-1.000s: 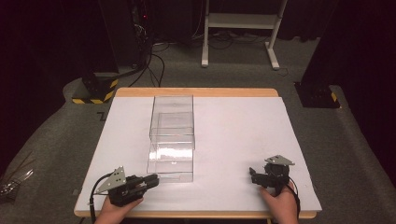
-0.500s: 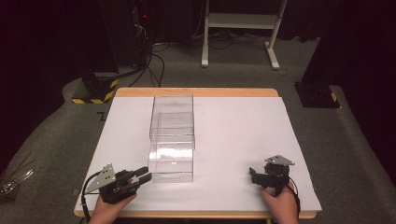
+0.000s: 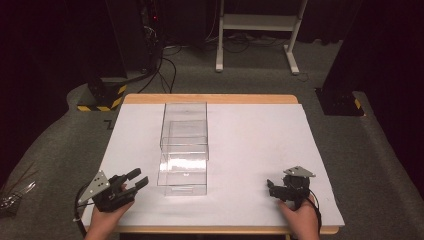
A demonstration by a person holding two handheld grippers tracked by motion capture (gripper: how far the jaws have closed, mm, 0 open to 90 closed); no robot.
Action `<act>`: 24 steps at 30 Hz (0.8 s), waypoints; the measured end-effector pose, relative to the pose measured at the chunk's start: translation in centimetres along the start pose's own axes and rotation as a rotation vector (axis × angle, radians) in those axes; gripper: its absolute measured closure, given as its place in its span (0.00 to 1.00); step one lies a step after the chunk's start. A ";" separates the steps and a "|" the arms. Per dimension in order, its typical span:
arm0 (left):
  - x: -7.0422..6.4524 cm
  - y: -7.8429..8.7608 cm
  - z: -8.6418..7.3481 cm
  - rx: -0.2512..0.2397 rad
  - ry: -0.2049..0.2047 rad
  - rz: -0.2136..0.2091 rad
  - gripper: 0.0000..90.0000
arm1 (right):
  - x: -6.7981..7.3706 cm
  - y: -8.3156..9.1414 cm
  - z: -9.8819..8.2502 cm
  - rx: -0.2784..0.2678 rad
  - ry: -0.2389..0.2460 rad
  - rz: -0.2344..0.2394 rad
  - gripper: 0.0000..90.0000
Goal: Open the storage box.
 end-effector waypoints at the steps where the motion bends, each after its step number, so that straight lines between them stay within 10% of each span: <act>1: 0.3 0.0 -0.1 0.003 -0.001 0.023 0.57 | 0.0 0.0 0.0 0.000 0.000 0.000 0.11; 14: 4.0 -1.1 -2.7 0.239 -0.048 0.366 0.44 | 0.0 0.0 0.0 0.000 0.000 0.000 0.11; 24: 4.6 -1.6 -3.5 0.291 -0.029 0.397 0.41 | 0.0 0.0 0.0 0.000 -0.001 0.000 0.11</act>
Point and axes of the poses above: each handheld gripper's, and its own axes: y roughly backward along the jaws, z roughly out of its top, x roughly to its left, the point moved 3 cm from there along -y, roughly forward along the jaws, and after that the axes turned 9 degrees about y, right-handed, at the moved point
